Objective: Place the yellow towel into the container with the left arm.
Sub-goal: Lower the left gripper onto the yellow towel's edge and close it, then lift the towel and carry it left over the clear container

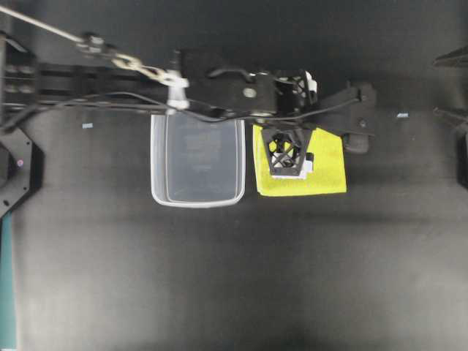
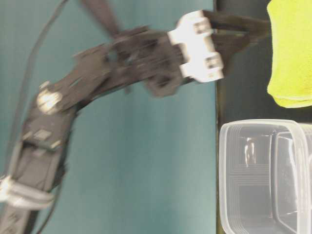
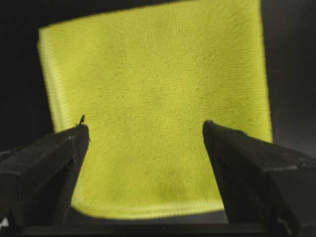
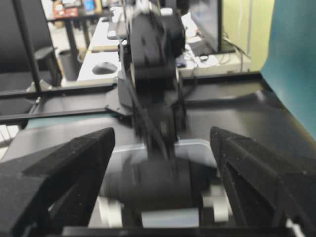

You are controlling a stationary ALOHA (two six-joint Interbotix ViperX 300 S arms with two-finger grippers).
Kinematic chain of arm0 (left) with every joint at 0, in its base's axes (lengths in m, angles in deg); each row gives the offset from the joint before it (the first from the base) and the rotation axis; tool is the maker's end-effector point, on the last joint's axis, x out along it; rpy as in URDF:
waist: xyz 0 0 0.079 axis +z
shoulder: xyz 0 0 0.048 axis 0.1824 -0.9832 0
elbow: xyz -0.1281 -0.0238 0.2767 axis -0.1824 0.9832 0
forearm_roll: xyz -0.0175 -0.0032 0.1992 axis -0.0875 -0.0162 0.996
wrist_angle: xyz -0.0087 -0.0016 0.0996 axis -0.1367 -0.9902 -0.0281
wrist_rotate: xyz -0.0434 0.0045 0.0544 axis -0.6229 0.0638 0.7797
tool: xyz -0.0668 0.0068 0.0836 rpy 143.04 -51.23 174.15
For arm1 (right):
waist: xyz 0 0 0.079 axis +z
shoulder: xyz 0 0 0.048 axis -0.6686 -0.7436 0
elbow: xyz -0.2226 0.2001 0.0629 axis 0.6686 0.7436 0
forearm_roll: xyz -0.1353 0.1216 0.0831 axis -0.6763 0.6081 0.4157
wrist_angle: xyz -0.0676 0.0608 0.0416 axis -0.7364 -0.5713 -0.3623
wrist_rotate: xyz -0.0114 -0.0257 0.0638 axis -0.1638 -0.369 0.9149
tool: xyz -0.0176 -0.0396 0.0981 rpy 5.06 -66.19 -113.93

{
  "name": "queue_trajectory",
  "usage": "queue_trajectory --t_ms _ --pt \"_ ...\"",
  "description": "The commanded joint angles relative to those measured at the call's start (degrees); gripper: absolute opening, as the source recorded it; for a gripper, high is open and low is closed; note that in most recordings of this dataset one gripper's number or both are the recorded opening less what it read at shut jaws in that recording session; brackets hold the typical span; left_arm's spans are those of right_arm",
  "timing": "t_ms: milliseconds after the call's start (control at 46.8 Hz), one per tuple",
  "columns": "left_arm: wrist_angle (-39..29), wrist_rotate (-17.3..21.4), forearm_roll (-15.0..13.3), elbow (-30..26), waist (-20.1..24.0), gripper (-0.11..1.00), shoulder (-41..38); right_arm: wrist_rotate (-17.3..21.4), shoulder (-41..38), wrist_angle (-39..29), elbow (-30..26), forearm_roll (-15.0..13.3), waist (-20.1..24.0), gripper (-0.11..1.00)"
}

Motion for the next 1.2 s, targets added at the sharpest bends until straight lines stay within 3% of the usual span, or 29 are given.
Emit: queue_trajectory --t_ms 0,428,535,684,791,1176 --pt "-1.4 0.1 0.2 -2.0 0.0 0.90 -2.8 0.0 -0.3 0.4 -0.4 0.2 -0.2 0.76" --pt "-0.1 0.4 0.2 -2.1 -0.2 0.87 -8.2 0.0 -0.3 0.3 -0.4 0.2 -0.2 0.75" --pt "0.0 0.5 0.2 -2.2 -0.4 0.72 -8.1 0.0 -0.3 0.3 -0.2 0.2 -0.2 0.75" --pt "-0.2 0.7 0.2 -3.2 -1.0 0.28 -7.9 0.0 -0.1 0.3 -0.3 0.2 -0.2 0.75" --pt "-0.9 1.1 0.2 -3.6 -0.9 0.07 -6.7 0.0 0.3 0.3 -0.4 0.2 -0.2 0.75" --pt "-13.2 1.3 0.2 -6.9 -0.2 0.07 9.8 -0.1 2.2 0.2 -1.2 0.2 -0.2 0.75"
